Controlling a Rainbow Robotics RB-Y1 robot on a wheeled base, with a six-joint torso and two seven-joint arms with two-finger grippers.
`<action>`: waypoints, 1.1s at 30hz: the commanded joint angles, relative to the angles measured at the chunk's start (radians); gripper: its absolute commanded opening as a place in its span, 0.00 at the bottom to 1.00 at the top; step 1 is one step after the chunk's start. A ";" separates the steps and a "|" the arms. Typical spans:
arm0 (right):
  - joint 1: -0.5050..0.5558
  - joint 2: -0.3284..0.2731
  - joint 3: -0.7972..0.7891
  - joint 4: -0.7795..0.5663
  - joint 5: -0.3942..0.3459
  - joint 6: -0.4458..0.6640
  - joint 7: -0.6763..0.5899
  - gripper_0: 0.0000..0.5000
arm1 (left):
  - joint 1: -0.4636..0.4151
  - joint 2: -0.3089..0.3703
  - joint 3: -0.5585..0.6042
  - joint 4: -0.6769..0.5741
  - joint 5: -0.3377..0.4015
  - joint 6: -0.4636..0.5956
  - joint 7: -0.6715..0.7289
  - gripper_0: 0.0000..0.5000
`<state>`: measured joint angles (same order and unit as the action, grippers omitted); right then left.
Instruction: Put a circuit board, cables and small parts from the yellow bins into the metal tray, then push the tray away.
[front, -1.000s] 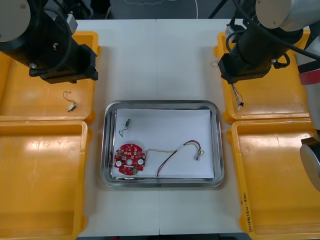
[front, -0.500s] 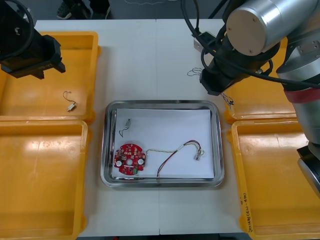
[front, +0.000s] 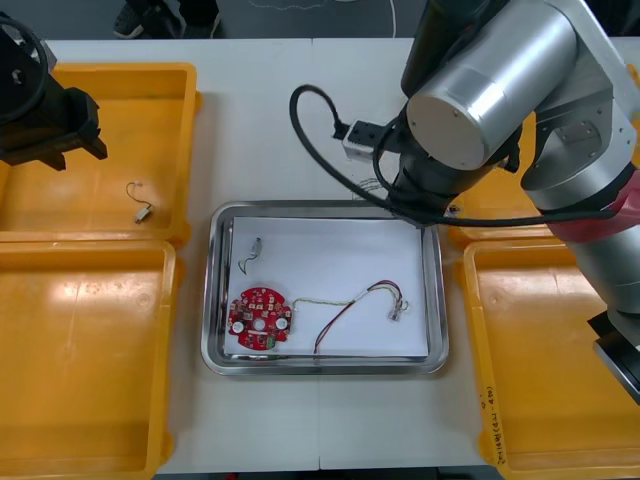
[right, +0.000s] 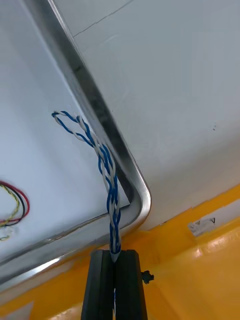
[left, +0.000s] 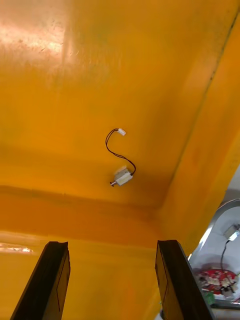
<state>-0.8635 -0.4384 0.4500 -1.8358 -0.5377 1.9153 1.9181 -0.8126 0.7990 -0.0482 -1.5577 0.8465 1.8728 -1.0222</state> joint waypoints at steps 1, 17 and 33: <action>0.003 0.001 0.052 -0.028 0.024 -0.004 0.098 0.00 | 0.003 0.043 -0.013 0.021 -0.018 -0.038 -0.090 1.00; 0.003 0.035 0.180 0.038 -0.008 -0.144 0.153 0.00 | 0.003 -0.041 -0.065 0.096 -0.081 -0.101 -0.242 1.00; 0.003 0.055 0.286 0.158 -0.021 -0.260 0.142 0.00 | 0.003 -0.124 -0.087 0.202 -0.106 -0.182 -0.297 1.00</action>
<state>-0.8600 -0.4038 0.7070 -1.6864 -0.5562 1.6837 2.0600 -0.8126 0.6925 -0.1130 -1.3552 0.7537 1.7090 -1.2293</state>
